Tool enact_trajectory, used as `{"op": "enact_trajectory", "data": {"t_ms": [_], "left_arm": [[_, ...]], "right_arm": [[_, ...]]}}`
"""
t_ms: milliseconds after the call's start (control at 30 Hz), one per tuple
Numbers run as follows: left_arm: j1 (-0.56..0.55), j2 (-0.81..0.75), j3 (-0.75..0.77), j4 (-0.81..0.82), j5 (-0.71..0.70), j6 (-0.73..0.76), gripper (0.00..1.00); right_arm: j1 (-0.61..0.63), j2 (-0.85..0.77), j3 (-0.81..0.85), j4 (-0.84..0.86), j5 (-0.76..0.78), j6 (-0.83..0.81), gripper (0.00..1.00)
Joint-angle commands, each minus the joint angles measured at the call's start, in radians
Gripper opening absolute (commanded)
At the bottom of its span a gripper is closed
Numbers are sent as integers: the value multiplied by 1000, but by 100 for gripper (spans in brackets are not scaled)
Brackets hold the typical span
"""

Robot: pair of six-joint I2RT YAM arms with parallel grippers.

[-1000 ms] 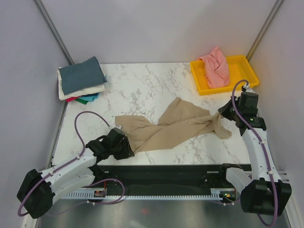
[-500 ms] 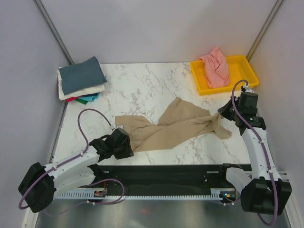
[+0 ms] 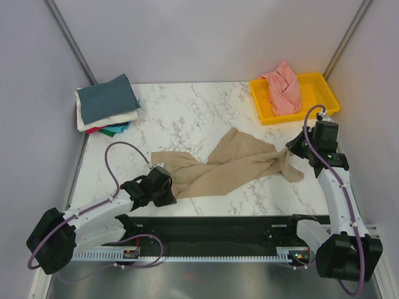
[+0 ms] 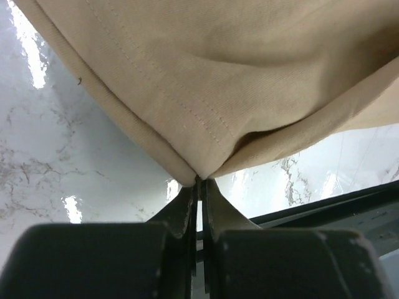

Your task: Fold and stack the t-shirts

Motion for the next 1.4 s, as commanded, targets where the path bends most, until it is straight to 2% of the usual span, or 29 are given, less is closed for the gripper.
{"op": "enact_trajectory", "data": {"t_ms": [0,167,367,533,700,767,967,1133,1267,1367], "left_arm": [[-5,-30,13,26,20,-7,2],[-9,-168,86,-95,51,-20,2],[-9,-224,379,-351,28,37,2],[-9,-213,591,-479,-9,105,2],[-9,-202,824,-599,-114,190,2],[-9,-196,946,-614,-144,243,2],[-9,-238,1185,-591,-213,365,2],[-9,-325,1335,-467,-198,486,2],[-9,-308,1525,-468,-199,592,2],[-9,-282,1591,-467,-254,664,2]], "right_arm": [[-1,-7,-6,42,-1,-12,0],[-1,-28,-2,39,-12,-3,0],[-1,-85,87,-16,-35,23,0],[-1,-120,208,-96,-30,21,0],[-1,-166,377,-164,-9,34,0],[-1,-200,455,-175,17,49,0],[-1,-326,690,-187,154,66,0],[8,-410,892,-222,330,55,0],[55,-433,1053,-186,393,-11,0],[104,-421,1107,-101,402,-93,0]]}}
